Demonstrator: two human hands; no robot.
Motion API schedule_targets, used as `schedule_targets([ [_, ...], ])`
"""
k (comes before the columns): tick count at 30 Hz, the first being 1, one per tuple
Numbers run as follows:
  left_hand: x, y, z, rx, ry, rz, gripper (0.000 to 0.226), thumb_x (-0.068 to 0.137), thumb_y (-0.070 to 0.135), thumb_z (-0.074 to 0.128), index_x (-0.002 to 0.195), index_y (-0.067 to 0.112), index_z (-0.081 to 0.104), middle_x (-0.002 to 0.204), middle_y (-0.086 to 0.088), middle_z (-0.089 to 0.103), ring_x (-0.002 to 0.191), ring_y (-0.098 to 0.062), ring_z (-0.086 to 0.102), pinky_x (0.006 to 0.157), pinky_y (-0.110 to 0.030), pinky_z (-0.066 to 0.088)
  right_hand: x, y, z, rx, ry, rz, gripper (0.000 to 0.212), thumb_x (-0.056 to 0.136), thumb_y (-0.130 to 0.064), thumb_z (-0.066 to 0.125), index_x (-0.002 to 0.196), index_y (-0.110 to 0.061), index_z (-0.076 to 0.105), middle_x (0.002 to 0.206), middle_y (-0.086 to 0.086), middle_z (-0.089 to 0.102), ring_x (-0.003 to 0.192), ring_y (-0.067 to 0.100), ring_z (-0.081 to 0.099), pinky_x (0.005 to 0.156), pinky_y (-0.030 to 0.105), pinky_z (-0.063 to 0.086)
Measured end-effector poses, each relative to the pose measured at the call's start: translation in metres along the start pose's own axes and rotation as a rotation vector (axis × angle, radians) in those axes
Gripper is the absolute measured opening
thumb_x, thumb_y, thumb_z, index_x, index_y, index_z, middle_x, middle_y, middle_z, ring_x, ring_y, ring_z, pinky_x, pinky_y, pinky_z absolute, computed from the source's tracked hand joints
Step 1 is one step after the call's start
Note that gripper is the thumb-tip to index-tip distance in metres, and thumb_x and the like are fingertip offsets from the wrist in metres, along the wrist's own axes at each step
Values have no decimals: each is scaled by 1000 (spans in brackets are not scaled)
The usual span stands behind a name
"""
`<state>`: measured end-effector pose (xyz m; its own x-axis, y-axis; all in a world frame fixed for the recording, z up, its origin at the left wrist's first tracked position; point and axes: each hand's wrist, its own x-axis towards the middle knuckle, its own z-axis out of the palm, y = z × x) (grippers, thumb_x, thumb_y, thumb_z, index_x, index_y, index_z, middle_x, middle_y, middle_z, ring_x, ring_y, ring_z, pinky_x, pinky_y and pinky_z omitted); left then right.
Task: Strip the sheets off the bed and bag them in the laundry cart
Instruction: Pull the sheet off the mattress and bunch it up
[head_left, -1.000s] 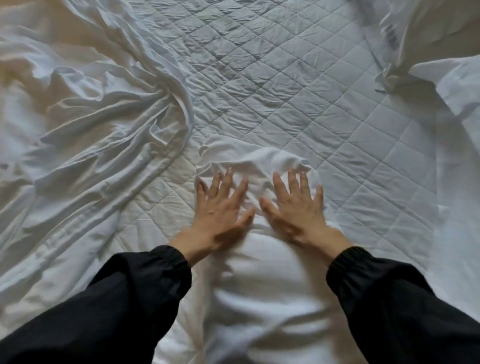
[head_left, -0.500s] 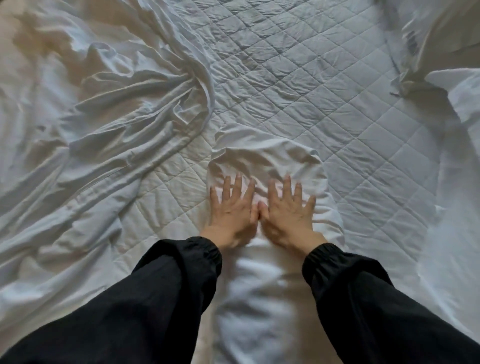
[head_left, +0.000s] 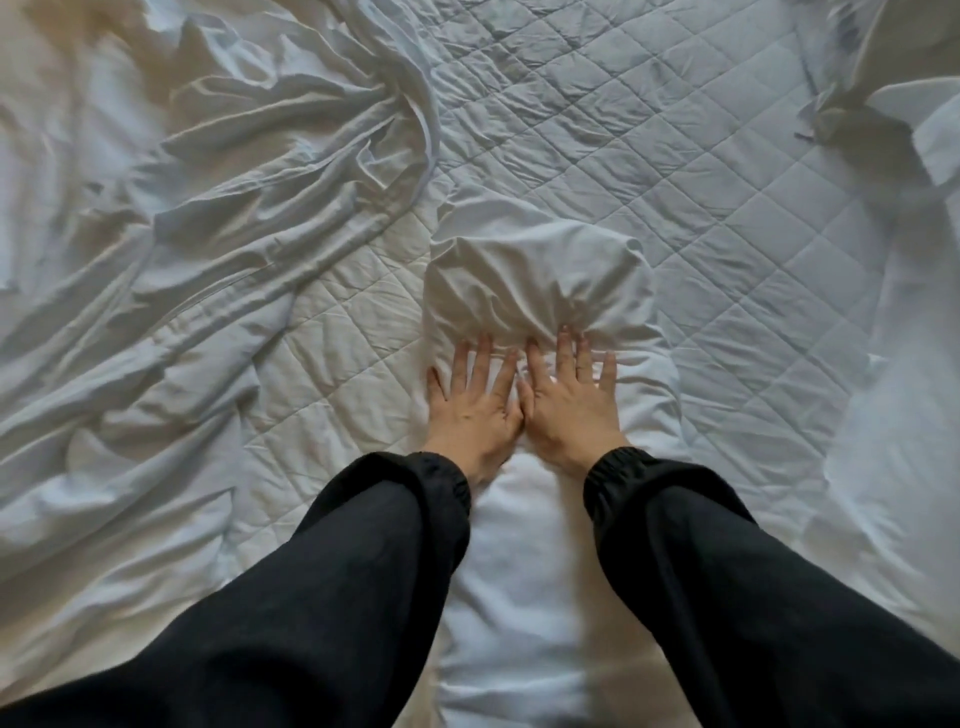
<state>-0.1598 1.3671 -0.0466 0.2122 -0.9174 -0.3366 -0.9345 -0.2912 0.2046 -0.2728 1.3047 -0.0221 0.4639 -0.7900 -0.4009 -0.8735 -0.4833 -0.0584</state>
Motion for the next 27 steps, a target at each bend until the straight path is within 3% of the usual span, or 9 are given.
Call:
schedule_targets([
  [4, -3, -3, -12, -54, -37, 29, 57, 101, 46, 14, 151, 34, -10, 159, 1, -21, 145, -22, -21, 116, -57, -4, -2, -8, -11, -21, -38, 38, 58, 101, -45, 9, 152, -26, -9, 158, 14, -18, 145, 33, -16, 115, 56, -9],
  [7, -17, -13, -27, -114, -70, 102, 62, 100, 35, 29, 153, 26, -2, 161, -3, -7, 148, -23, -8, 117, -54, 6, -11, -31, -22, 37, -76, 76, 70, 97, -38, 34, 153, -23, -4, 158, 20, -13, 144, 43, -11, 115, 57, -2],
  [9, -32, -33, -38, -138, -72, 180, 67, 94, 21, 42, 153, 17, 11, 160, -5, 8, 147, -23, 8, 116, -50, 16, -20, -61, -30, 116, -100, 39, 69, 92, -28, 41, 152, -25, 6, 159, 20, -8, 143, 48, -7, 115, 57, 1],
  [12, -57, -88, -51, -99, 65, 210, 55, 86, 15, 49, 140, 13, 37, 142, -5, 39, 131, -25, 38, 104, -45, 32, -34, -114, -32, 182, -77, -83, 58, 91, -27, 43, 145, -27, 22, 157, 17, 13, 143, 44, 9, 112, 55, 12],
  [14, -79, -137, -60, -71, 141, 122, 52, 87, 18, 51, 137, 14, 40, 134, -7, 46, 123, -26, 44, 100, -42, 35, -40, -157, -29, 251, -49, -173, 53, 91, -28, 45, 141, -26, 29, 145, 13, 35, 133, 38, 32, 105, 48, 29],
  [16, -106, -186, -68, -5, 136, 0, 56, 86, 22, 52, 139, 17, 38, 137, -9, 42, 127, -28, 39, 105, -40, 31, -46, -200, -22, 353, -107, -258, 55, 90, -27, 49, 142, -23, 31, 136, 12, 43, 122, 34, 45, 98, 43, 40],
  [20, -173, -295, -76, 125, 76, -207, 68, 85, 28, 52, 147, 23, 23, 148, -16, 22, 139, -33, 18, 114, -49, 15, -68, -303, -1, 400, -246, -350, 60, 88, -28, 56, 142, -21, 31, 129, 15, 45, 118, 35, 48, 95, 42, 43],
  [24, -235, -393, -77, 83, -46, -401, 90, 83, 43, 56, 151, 26, 0, 154, -18, 0, 142, -38, 1, 113, -58, 4, -89, -394, 19, 457, -338, -361, 80, 86, -38, 66, 150, -21, 21, 140, 17, 39, 126, 32, 44, 102, 36, 39],
  [27, -269, -450, -75, 35, -140, -441, 102, 80, 47, 63, 150, 30, -10, 156, -18, -6, 144, -38, -6, 111, -63, 2, -101, -450, 33, 473, -336, -281, 88, 80, -47, 71, 149, -25, 20, 129, 19, 43, 119, 35, 46, 100, 38, 41],
])
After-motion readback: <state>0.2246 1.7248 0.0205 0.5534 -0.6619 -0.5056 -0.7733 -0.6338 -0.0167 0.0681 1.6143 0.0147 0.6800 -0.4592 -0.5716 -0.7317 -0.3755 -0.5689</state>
